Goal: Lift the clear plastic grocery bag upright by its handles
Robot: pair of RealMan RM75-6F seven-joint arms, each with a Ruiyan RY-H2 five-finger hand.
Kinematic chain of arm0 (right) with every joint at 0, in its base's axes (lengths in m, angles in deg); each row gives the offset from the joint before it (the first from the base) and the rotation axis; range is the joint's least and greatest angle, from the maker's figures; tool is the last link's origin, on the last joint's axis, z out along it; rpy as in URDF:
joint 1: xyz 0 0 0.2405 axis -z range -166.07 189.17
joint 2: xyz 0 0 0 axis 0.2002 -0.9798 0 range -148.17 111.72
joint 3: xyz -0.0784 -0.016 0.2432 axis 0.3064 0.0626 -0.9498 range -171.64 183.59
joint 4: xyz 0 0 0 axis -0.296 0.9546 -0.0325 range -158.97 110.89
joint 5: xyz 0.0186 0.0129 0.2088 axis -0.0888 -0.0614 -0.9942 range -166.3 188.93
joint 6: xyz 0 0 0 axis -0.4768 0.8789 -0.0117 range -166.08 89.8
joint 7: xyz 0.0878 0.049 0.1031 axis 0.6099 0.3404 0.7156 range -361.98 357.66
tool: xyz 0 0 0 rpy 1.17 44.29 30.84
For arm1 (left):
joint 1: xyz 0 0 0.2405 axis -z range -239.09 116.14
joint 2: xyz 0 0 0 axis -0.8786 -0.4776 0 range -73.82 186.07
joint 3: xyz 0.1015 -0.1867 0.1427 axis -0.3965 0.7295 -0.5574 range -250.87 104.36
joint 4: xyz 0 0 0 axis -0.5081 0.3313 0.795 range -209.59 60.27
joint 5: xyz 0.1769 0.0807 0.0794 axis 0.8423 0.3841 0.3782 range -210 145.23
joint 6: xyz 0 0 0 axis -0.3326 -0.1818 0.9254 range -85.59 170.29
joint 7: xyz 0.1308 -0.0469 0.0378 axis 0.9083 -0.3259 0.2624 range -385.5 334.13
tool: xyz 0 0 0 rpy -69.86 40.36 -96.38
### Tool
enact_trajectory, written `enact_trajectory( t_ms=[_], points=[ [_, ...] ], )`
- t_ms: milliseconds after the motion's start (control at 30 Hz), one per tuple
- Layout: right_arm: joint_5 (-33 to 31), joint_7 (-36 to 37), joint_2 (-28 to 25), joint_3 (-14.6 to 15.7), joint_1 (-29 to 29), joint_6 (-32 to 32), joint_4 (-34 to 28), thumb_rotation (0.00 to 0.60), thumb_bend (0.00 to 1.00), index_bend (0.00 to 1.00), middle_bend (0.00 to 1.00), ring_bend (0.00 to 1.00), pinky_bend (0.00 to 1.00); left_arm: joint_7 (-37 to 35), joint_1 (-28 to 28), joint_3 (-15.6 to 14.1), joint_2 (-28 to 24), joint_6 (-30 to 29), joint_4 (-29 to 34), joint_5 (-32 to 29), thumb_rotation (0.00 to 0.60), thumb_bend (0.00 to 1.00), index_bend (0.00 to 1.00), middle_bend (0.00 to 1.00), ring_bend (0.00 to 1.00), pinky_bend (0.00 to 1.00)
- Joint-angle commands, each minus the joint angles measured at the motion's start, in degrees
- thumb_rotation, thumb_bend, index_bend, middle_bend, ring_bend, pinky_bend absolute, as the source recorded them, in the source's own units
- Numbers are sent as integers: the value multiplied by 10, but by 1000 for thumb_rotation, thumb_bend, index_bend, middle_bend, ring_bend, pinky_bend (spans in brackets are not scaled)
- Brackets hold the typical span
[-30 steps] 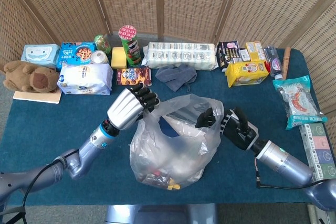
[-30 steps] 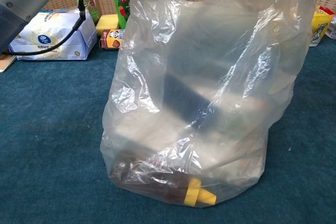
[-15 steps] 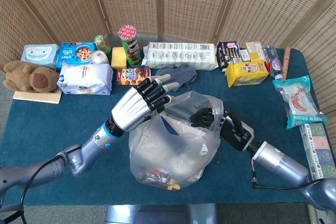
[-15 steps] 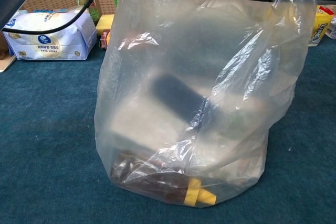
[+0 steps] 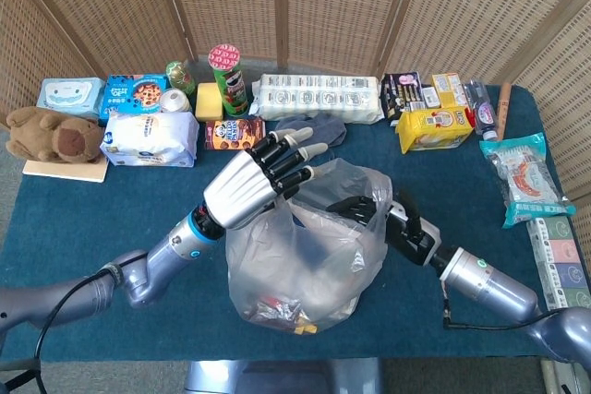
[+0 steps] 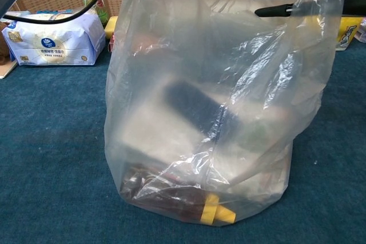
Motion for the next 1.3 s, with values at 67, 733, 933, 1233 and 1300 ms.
enact_trajectory(
  t_ms=[67, 733, 933, 1233, 1300],
  points=[
    [6, -10, 5, 4, -5, 18, 0, 0, 89, 247, 187, 76, 0, 4, 4, -1, -1, 3, 5, -2, 600, 249, 347, 243, 140, 258],
    [14, 2, 18, 27, -44, 58, -9, 0, 88, 226, 182, 67, 0, 25, 40, 10, 7, 28, 2, -16, 600, 248, 336, 243, 140, 258],
    [18, 12, 20, 33, -56, 77, -16, 0, 89, 226, 183, 67, 0, 30, 53, 18, 7, 30, 2, -16, 600, 247, 336, 243, 140, 258],
    [9, 40, 21, 23, -67, 91, -26, 0, 91, 222, 187, 69, 24, 42, 67, 31, -5, 31, 14, -18, 600, 246, 332, 243, 140, 258],
    [6, 46, 21, 17, -67, 89, -29, 1, 92, 221, 189, 69, 30, 45, 69, 32, -7, 31, 16, -20, 600, 246, 331, 243, 140, 258]
  ],
)
